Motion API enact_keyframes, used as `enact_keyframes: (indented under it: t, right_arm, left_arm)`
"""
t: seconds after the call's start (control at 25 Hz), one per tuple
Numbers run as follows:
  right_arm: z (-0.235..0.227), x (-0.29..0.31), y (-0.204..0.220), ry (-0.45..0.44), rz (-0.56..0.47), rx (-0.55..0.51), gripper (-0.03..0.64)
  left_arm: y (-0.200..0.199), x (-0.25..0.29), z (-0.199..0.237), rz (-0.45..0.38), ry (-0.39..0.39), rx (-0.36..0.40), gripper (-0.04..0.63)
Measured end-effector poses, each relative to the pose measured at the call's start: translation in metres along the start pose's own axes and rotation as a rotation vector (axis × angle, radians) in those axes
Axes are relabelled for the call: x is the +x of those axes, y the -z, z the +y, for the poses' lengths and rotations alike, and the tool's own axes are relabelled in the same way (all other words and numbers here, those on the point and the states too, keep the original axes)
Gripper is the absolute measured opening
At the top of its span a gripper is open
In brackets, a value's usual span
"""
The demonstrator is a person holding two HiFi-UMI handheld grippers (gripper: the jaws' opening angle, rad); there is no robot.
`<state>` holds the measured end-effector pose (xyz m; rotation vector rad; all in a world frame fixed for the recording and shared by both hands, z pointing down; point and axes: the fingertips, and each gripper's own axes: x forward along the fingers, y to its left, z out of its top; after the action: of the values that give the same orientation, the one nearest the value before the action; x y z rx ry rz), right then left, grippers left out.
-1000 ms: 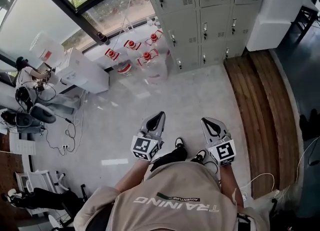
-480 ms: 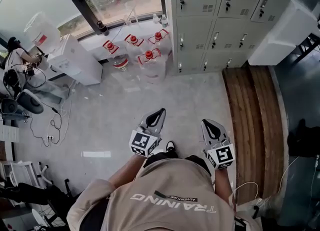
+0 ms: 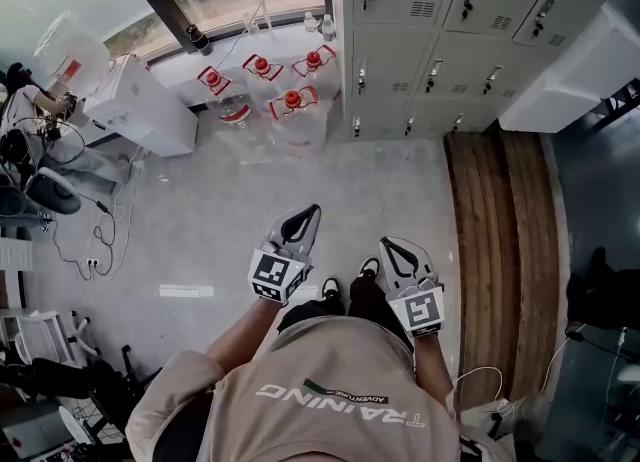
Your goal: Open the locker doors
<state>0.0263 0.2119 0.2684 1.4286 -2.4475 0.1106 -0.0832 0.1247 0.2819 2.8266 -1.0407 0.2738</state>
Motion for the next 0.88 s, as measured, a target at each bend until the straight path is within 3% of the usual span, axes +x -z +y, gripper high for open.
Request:
enact_keyframes:
  t: [0.28,0.52,0.88]
  right_arm:
    - [-0.058,0.022,-0.004,-0.083,-0.072,0.071,0.009]
    - [-0.11,0.049,0.013,-0.11,-0.061,0.085,0.009]
    - [-0.122,0.088,0.027,-0.167,-0.001,0.122,0.009]
  left_arm:
    - [-0.006,0.067,-0.029,0.051,0.035,0.043,0.006]
    - [-0.02,0.098,-0.014,0.046,-0.031,0.045,0.006]
    - [-0.002,0.109,0.03,0.092,-0.115,-0.028,0.006]
